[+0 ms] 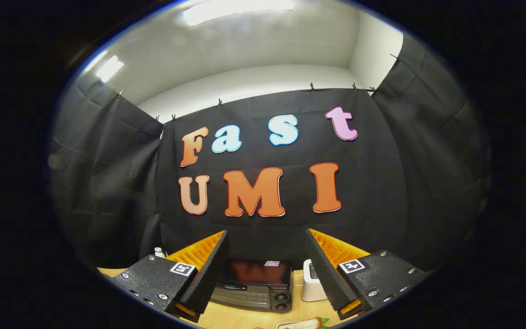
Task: Open the toaster oven, put the food inside, and close the toaster oven door.
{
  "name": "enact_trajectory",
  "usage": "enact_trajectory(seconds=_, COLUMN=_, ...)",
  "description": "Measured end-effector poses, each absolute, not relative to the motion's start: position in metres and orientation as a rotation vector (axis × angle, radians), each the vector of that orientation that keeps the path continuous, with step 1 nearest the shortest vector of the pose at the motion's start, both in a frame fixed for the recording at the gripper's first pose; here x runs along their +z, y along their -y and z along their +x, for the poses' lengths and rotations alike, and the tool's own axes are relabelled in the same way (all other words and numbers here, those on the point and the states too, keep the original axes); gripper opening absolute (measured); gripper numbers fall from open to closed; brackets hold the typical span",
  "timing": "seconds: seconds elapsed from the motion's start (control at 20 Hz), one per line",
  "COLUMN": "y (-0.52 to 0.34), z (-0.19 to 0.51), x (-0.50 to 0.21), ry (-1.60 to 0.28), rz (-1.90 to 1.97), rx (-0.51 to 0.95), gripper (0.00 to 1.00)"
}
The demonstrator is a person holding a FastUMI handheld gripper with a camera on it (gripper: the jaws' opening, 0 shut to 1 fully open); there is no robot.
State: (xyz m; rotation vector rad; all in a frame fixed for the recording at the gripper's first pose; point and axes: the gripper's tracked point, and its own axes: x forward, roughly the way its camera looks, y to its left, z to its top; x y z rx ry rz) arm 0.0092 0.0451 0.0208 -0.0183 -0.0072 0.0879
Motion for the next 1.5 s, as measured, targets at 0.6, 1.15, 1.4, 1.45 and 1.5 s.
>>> enact_trajectory(seconds=0.6, y=-0.135, z=0.025, x=-0.039, ry=-0.069, rz=-0.007, rx=0.213, gripper=0.98)
enact_trajectory(seconds=1.15, y=-0.173, z=0.078, x=-0.152, ry=-0.212, rz=-0.053, rx=0.199, gripper=0.99)
enact_trajectory(seconds=1.4, y=-0.168, z=0.101, x=-0.196, ry=-0.276, rz=-0.047, rx=0.152, gripper=0.99)
enact_trajectory(seconds=1.45, y=-0.169, z=0.104, x=-0.202, ry=-0.285, rz=-0.034, rx=0.146, gripper=0.99)
enact_trajectory(seconds=1.5, y=-0.170, z=0.107, x=-0.207, ry=-0.290, rz=-0.031, rx=0.142, gripper=0.99)
